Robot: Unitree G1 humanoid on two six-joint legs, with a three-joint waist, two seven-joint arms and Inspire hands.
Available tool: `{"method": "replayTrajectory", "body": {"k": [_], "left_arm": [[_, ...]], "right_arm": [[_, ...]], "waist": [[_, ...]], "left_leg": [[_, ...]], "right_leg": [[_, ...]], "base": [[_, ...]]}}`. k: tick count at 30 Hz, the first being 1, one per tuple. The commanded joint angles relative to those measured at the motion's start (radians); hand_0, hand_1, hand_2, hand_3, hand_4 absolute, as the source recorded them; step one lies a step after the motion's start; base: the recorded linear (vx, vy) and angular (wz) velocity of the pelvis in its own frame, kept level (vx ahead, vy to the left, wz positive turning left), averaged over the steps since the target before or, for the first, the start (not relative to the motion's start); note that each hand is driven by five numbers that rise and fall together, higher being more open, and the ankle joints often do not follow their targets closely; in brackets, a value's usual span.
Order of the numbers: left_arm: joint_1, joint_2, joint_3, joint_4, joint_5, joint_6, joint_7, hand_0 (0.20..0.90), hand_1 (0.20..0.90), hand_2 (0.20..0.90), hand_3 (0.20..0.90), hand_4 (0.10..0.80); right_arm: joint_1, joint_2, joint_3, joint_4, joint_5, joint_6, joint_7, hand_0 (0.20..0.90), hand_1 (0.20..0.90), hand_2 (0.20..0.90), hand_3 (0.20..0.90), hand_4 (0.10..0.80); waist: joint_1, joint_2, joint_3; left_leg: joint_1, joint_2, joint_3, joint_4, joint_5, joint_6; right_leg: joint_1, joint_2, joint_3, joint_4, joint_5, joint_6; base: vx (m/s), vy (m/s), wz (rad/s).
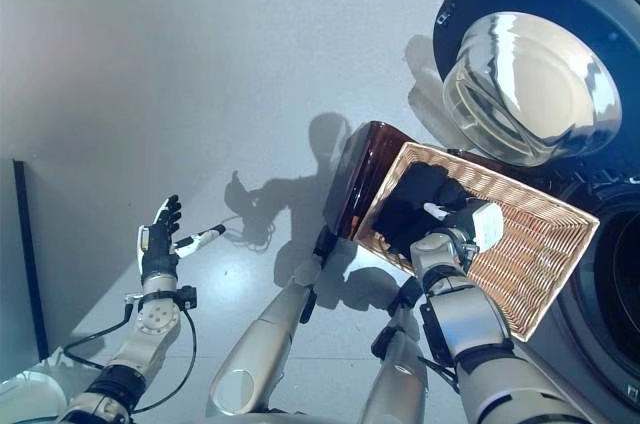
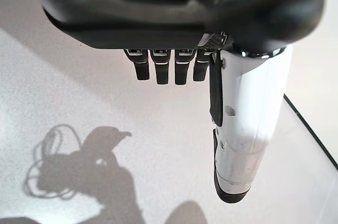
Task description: Pick up the clothes and place them into the washing machine
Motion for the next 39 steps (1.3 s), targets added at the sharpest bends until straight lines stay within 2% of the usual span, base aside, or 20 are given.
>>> {"method": "replayTrajectory", "body": {"k": [1, 2, 3, 4, 5, 6, 11, 15, 21, 24, 26, 31, 37, 38, 39], "left_arm": [[0.056, 0.033, 0.054, -0.008, 0.028, -0.03, 0.03, 0.9, 0.9, 0.9, 0.9, 0.8], [0.057, 0.03, 0.058, 0.0, 0.03, -0.028, 0.028, 0.9, 0.9, 0.9, 0.9, 0.8], [0.056, 0.028, 0.06, 0.013, 0.029, -0.028, 0.027, 0.9, 0.9, 0.9, 0.9, 0.8], [0.053, 0.026, 0.061, 0.022, 0.029, -0.029, 0.027, 0.9, 0.9, 0.9, 0.9, 0.8], [0.048, 0.022, 0.064, 0.039, 0.028, -0.025, 0.028, 0.9, 0.9, 0.9, 0.9, 0.8], [0.046, 0.021, 0.064, 0.044, 0.024, -0.028, 0.028, 0.9, 0.9, 0.9, 0.9, 0.8], [0.028, 0.006, 0.067, 0.099, 0.022, -0.023, 0.023, 0.9, 0.9, 0.9, 0.9, 0.8], [0.022, 0.001, 0.064, 0.123, 0.016, -0.022, 0.018, 0.9, 0.9, 0.9, 0.9, 0.8], [0.022, -0.009, 0.074, 0.153, 0.008, -0.022, 0.007, 0.9, 0.9, 0.9, 0.9, 0.8], [0.03, -0.019, 0.087, 0.167, -0.001, -0.023, 0.004, 0.9, 0.9, 0.9, 0.9, 0.8], [0.042, -0.024, 0.102, 0.17, -0.006, -0.023, 0.005, 0.9, 0.9, 0.9, 0.9, 0.8], [0.041, -0.043, 0.116, 0.222, -0.024, -0.023, 0.008, 0.9, 0.9, 0.9, 0.9, 0.8], [0.014, -0.053, 0.101, 0.26, -0.043, -0.029, 0.004, 0.9, 0.9, 0.9, 0.9, 0.8], [0.007, -0.057, 0.092, 0.264, -0.055, -0.031, 0.001, 0.9, 0.9, 0.9, 0.9, 0.8], [0.003, -0.058, 0.088, 0.268, -0.058, -0.031, -0.003, 0.9, 0.9, 0.9, 0.9, 0.8]], "right_arm": [[0.048, -0.098, -0.014, 0.02, -0.018, 0.012, -0.044, 0.2, 0.2, 0.2, 0.2, 0.3], [0.055, -0.103, -0.021, 0.02, -0.015, 0.01, -0.045, 0.2, 0.2, 0.2, 0.2, 0.3], [0.06, -0.104, -0.025, 0.016, -0.014, 0.007, -0.045, 0.2, 0.2, 0.2, 0.2, 0.3], [0.066, -0.107, -0.032, 0.012, -0.01, 0.0, -0.046, 0.2, 0.2, 0.2, 0.2, 0.3], [0.07, -0.108, -0.036, 0.008, -0.003, -0.008, -0.043, 0.2, 0.2, 0.2, 0.2, 0.3], [0.074, -0.109, -0.042, -0.003, 0.004, -0.019, -0.041, 0.2, 0.2, 0.2, 0.2, 0.3], [0.097, -0.107, -0.081, -0.066, 0.078, -0.093, -0.022, 0.2, 0.2, 0.2, 0.2, 0.3], [0.108, -0.111, -0.101, -0.077, 0.116, -0.12, -0.012, 0.2, 0.2, 0.2, 0.2, 0.3], [0.127, -0.12, -0.139, -0.146, 0.189, -0.183, 0.018, 0.2, 0.2, 0.2, 0.2, 0.3], [0.142, -0.118, -0.16, -0.211, 0.227, -0.227, 0.025, 0.2, 0.2, 0.2, 0.2, 0.3], [0.181, -0.094, -0.177, -0.343, 0.249, -0.281, 0.025, 0.2, 0.2, 0.2, 0.2, 0.3], [0.208, -0.072, -0.17, -0.401, 0.231, -0.293, 0.021, 0.2, 0.2, 0.2, 0.2, 0.3], [0.163, -0.089, -0.144, -0.274, 0.221, -0.247, 0.038, 0.2, 0.2, 0.2, 0.2, 0.3], [0.14, -0.089, -0.118, -0.241, 0.214, -0.235, 0.047, 0.9, 0.9, 0.9, 0.9, 0.8], [0.129, -0.095, -0.102, -0.214, 0.208, -0.224, 0.059, 0.9, 0.9, 0.9, 0.9, 0.8]], "waist": [[-0.021, 0.036, 0.033], [-0.027, 0.037, 0.03], [-0.034, 0.041, 0.033], [-0.038, 0.041, 0.031], [-0.043, 0.038, 0.02], [-0.048, 0.041, 0.023], [-0.075, 0.038, -0.006], [-0.085, 0.042, -0.017], [-0.11, 0.061, -0.037], [-0.122, 0.071, -0.043], [-0.139, 0.076, -0.043], [-0.16, 0.078, -0.042], [-0.162, 0.084, -0.035], [-0.16, 0.085, -0.032], [-0.157, 0.086, -0.03]], "left_leg": [[-0.028, -0.032, 0.045, 0.092, -0.151, -0.011], [-0.023, -0.029, 0.046, 0.089, -0.15, -0.011], [-0.033, -0.031, 0.055, 0.089, -0.116, -0.005], [-0.028, -0.029, 0.057, 0.086, -0.115, -0.006], [-0.009, -0.024, 0.053, 0.084, -0.145, -0.011], [-0.014, -0.026, 0.061, 0.08, -0.112, -0.006], [0.048, -0.014, 0.076, 0.063, -0.108, -0.008], [0.076, -0.011, 0.077, 0.059, -0.107, -0.007], [0.126, -0.004, 0.087, 0.032, -0.096, -0.008], [0.141, 0.0, 0.092, 0.027, -0.091, -0.007], [0.154, 0.007, 0.102, 0.016, -0.084, -0.007], [0.16, 0.017, 0.108, 0.01, -0.076, -0.008], [0.144, 0.02, 0.109, 0.019, -0.072, -0.01], [0.139, 0.02, 0.106, 0.017, -0.069, -0.011], [0.136, 0.02, 0.104, 0.017, -0.066, -0.013]], "right_leg": [[0.061, 0.001, 0.032, 0.024, -0.055, -0.01], [0.061, 0.001, 0.034, 0.024, -0.055, -0.01], [0.052, -0.003, 0.031, 0.023, -0.029, -0.016], [0.053, -0.003, 0.033, 0.023, -0.029, -0.016], [0.064, 0.001, 0.043, 0.024, -0.051, -0.011], [0.058, -0.003, 0.038, 0.022, -0.026, -0.017], [0.099, -0.001, 0.059, 0.008, -0.021, -0.017], [0.118, -0.001, 0.064, 0.006, -0.023, -0.02], [0.138, 0.002, 0.083, 0.007, -0.029, -0.025], [0.138, 0.006, 0.096, 0.013, -0.033, -0.028], [0.135, 0.013, 0.111, 0.016, -0.034, -0.031], [0.123, 0.021, 0.124, 0.024, -0.036, -0.037], [0.099, 0.023, 0.124, 0.034, -0.035, -0.044], [0.093, 0.024, 0.122, 0.036, -0.034, -0.046], [0.091, 0.024, 0.121, 0.037, -0.034, -0.047]], "base": [[-0.032, 0.006, -0.14], [-0.141, 0.044, -0.1], [-0.129, 0.038, -0.05], [-0.025, -0.005, -0.04], [-0.02, -0.007, -0.08], [-0.007, -0.009, -0.11], [-0.017, -0.005, -0.18], [-0.007, -0.023, -0.17], [-0.02, -0.006, -0.12], [-0.023, 0.008, -0.06], [-0.031, 0.007, -0.17], [-0.018, 0.004, -0.2], [-0.02, -0.01, -0.06], [0.0, 0.0, 0.0], [0.0, 0.0, 0.0]]}}
